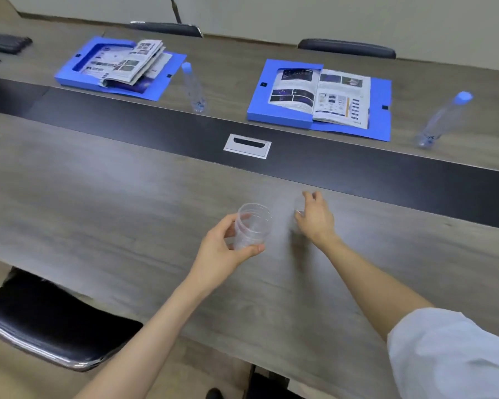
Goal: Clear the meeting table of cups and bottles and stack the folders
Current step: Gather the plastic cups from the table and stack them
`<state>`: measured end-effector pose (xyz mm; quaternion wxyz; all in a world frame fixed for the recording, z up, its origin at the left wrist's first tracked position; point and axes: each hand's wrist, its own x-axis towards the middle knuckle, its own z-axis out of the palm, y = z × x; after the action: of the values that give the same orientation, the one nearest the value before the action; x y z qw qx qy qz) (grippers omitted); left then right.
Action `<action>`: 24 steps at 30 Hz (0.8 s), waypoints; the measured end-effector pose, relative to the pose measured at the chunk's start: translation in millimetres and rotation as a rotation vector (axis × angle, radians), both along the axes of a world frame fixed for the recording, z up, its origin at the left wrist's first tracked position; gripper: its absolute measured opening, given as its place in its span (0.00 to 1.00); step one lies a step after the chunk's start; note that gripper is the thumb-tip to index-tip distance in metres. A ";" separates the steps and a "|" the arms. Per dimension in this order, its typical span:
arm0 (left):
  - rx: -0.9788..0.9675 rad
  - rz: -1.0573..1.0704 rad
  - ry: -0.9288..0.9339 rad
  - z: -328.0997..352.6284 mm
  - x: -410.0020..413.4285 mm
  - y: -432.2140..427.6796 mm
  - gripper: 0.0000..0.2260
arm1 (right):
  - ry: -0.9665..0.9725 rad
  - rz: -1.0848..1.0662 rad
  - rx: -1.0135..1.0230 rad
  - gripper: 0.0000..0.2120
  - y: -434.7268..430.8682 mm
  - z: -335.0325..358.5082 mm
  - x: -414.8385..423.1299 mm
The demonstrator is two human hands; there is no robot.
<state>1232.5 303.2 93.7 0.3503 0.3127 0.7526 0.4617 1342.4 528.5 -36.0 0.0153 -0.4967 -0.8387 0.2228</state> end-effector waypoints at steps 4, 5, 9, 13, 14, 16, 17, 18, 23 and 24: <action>-0.016 0.031 0.031 3.1 4.9 -7.9 0.27 | 0.251 -0.117 -0.049 0.28 -15.1 46.7 10.0; -0.013 0.034 0.039 7.6 7.4 -11.6 0.28 | 0.334 -0.130 -0.042 0.29 -19.4 68.0 14.4; 0.019 0.029 0.070 27.4 19.5 -22.4 0.28 | 0.591 -0.065 0.005 0.30 -46.0 170.1 38.1; 0.097 -0.013 0.090 59.1 50.0 -35.2 0.26 | 0.752 0.081 0.024 0.26 -105.3 266.7 80.8; 0.119 -0.032 0.082 66.6 58.8 -38.2 0.26 | 0.777 0.095 0.039 0.25 -120.6 282.5 90.6; 0.162 -0.078 0.057 84.2 78.5 -44.8 0.23 | 0.778 0.105 0.087 0.25 -148.9 306.6 110.7; 0.182 -0.097 0.047 91.4 87.5 -47.6 0.22 | 0.743 0.105 0.105 0.25 -160.0 314.0 119.5; 0.204 -0.118 0.035 98.5 97.3 -50.7 0.20 | 0.693 0.104 0.131 0.26 -170.1 320.2 128.9; 0.267 -0.207 0.010 124.1 143.9 -57.2 0.18 | 0.482 0.120 0.170 0.42 -194.5 335.0 186.6; 0.275 -0.222 0.012 127.2 152.0 -56.1 0.18 | 0.453 0.112 0.163 0.46 -195.4 336.0 198.3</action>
<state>1384.6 247.1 220.9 0.3485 0.4418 0.6452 0.5168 1540.8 333.1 300.0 0.2308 -0.3839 -0.8552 0.2606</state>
